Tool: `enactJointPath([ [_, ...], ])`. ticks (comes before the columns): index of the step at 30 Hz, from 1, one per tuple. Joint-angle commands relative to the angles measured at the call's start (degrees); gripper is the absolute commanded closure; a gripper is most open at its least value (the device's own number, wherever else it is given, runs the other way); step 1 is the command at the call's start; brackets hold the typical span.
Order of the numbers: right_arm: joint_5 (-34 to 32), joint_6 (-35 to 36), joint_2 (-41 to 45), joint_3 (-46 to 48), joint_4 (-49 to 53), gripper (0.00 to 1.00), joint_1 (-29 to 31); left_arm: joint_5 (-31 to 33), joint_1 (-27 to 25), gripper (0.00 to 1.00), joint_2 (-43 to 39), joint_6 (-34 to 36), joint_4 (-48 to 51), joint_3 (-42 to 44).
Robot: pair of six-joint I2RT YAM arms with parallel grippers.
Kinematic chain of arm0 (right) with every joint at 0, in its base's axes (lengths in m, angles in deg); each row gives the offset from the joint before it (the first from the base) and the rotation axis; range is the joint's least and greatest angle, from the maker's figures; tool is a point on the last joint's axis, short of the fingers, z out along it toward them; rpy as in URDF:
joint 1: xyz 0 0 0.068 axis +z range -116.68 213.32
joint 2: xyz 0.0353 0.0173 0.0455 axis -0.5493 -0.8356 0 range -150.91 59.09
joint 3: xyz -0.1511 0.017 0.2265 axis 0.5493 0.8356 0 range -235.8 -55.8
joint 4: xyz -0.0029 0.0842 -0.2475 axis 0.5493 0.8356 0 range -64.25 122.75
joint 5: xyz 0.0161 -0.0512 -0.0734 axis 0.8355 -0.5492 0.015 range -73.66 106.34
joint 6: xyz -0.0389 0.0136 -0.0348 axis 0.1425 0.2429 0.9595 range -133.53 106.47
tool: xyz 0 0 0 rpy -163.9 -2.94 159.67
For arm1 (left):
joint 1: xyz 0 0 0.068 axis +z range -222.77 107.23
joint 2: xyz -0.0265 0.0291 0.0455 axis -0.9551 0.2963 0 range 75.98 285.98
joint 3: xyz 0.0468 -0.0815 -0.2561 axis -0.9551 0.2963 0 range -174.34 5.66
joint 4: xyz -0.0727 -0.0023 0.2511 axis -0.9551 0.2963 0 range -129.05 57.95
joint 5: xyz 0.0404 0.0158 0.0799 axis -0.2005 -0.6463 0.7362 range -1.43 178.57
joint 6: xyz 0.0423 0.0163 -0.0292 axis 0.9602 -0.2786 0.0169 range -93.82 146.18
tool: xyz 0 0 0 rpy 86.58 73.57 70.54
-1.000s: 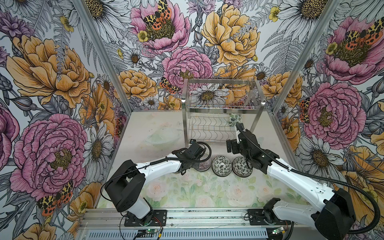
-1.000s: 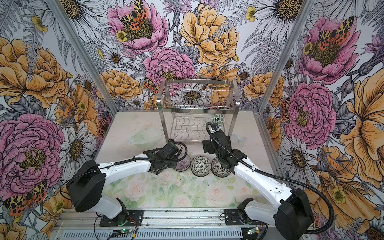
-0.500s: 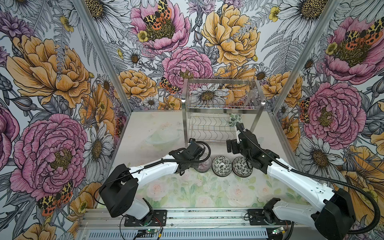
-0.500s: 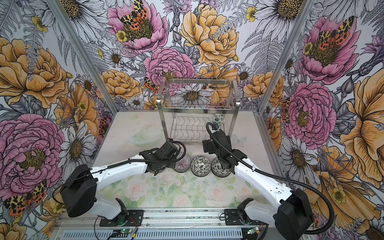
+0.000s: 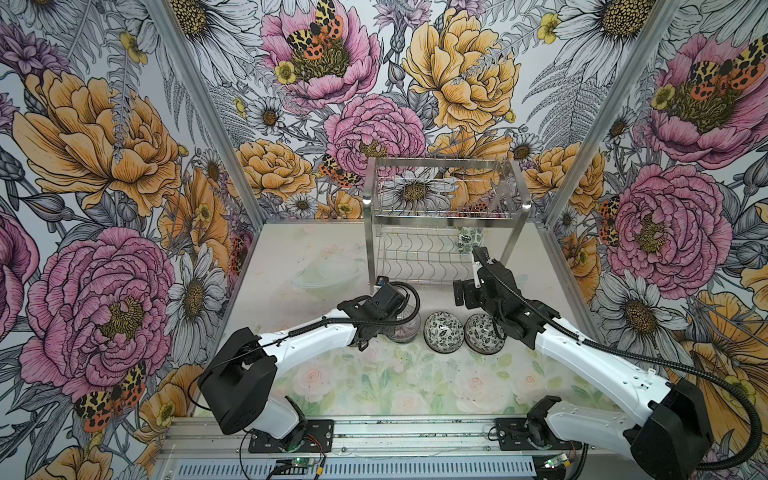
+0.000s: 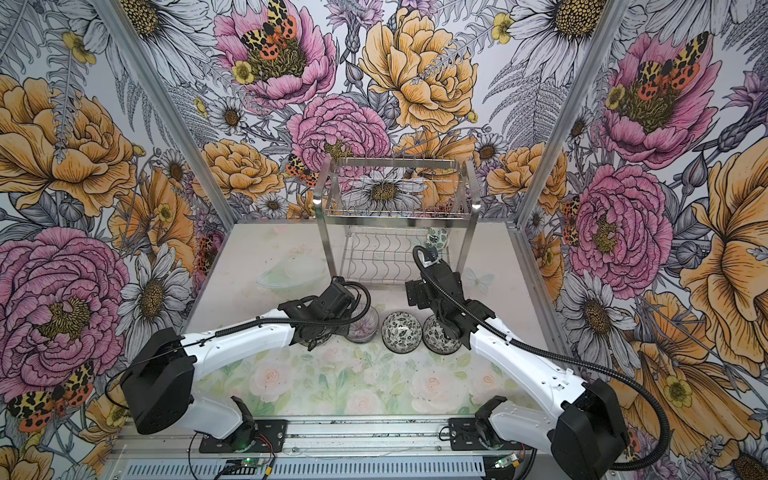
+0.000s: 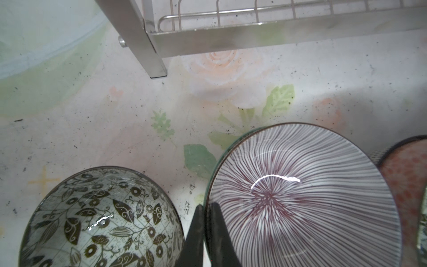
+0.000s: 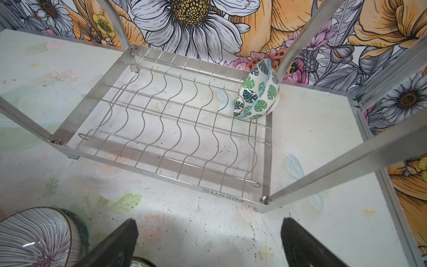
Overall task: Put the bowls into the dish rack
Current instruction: 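Close the left gripper on the purple striped bowl's rim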
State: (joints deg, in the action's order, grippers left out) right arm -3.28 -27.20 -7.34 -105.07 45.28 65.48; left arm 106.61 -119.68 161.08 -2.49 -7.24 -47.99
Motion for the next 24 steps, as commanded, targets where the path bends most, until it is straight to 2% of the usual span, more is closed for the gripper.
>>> enactJointPath([
  [1, 0.3, 0.0, 1.1, 0.1, -0.4, 0.01, -0.3, 0.3, 0.1, 1.00, 1.5, -1.0, -1.6, 1.3],
  [9, 0.2, 0.1, 1.2, 0.1, -0.5, 0.01, -0.3, 0.3, 0.1, 1.00, 2.5, -1.0, -2.1, 1.7],
  [24, 0.3, 0.2, 0.8, -0.2, -0.5, 0.01, -0.3, 2.5, -0.8, 1.00, -1.8, 0.5, 0.8, -0.9],
])
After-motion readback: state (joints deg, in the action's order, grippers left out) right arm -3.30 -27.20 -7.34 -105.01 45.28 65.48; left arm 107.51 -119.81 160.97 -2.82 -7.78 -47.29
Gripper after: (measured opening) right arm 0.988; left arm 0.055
